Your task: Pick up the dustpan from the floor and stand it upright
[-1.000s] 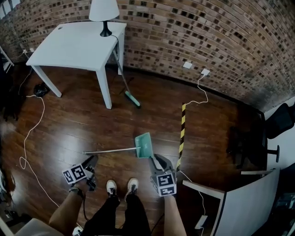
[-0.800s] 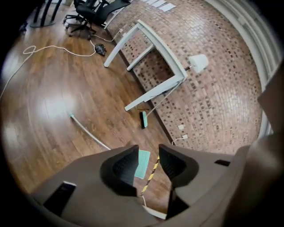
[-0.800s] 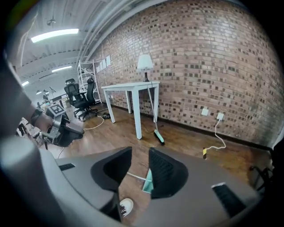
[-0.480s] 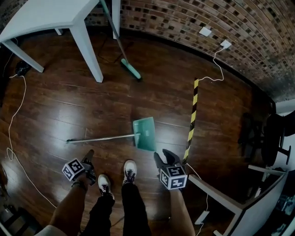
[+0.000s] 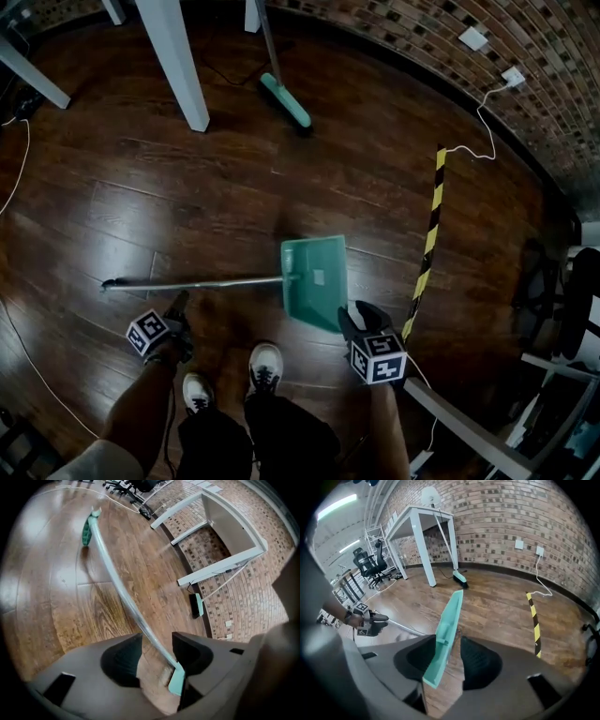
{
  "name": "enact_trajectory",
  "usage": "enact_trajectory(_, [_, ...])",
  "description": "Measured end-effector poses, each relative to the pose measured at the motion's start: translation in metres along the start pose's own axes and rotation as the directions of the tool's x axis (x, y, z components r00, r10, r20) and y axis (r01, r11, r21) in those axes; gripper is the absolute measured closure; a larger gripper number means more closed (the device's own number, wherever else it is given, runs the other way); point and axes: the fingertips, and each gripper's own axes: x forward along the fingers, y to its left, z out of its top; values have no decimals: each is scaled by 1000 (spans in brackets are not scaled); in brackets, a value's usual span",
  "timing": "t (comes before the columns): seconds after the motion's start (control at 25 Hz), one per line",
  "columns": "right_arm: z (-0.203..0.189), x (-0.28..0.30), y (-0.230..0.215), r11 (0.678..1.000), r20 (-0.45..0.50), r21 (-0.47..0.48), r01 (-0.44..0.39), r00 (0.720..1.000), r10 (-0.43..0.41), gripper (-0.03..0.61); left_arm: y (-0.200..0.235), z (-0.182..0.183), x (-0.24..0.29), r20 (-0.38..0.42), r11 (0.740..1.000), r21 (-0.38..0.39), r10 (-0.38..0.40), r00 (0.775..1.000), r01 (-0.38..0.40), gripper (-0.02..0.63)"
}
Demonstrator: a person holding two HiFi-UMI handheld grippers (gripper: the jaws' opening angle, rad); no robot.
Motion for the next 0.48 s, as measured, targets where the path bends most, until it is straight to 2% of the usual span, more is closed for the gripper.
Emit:
enact_trajectory(0.12, [-13,16,-6,999,-22,28,-37,999,37,402,19,6,23,39,1000,8,-26,999,25,402])
enact_trajectory(0.24, [-14,23,-5,998,-8,-10,-64,998,64,403,18,22,38,116,990,25,-140,983,138,386])
enact_trajectory(0.32, [-16,28,-3,996,15,-42,-82,996,83,405,19,26,47,120,979,35,-203,972,200,377])
enact_trajectory(0.44, [-16,32,-2,993,78,-67,-98,992,103,426,26,28,57,113,966,54,-259,959,254,376])
enact_trajectory(0.48, [-15,32,-1,992,103,-64,-107,988,114,454,27,29,59,107,959,69,-281,954,275,378])
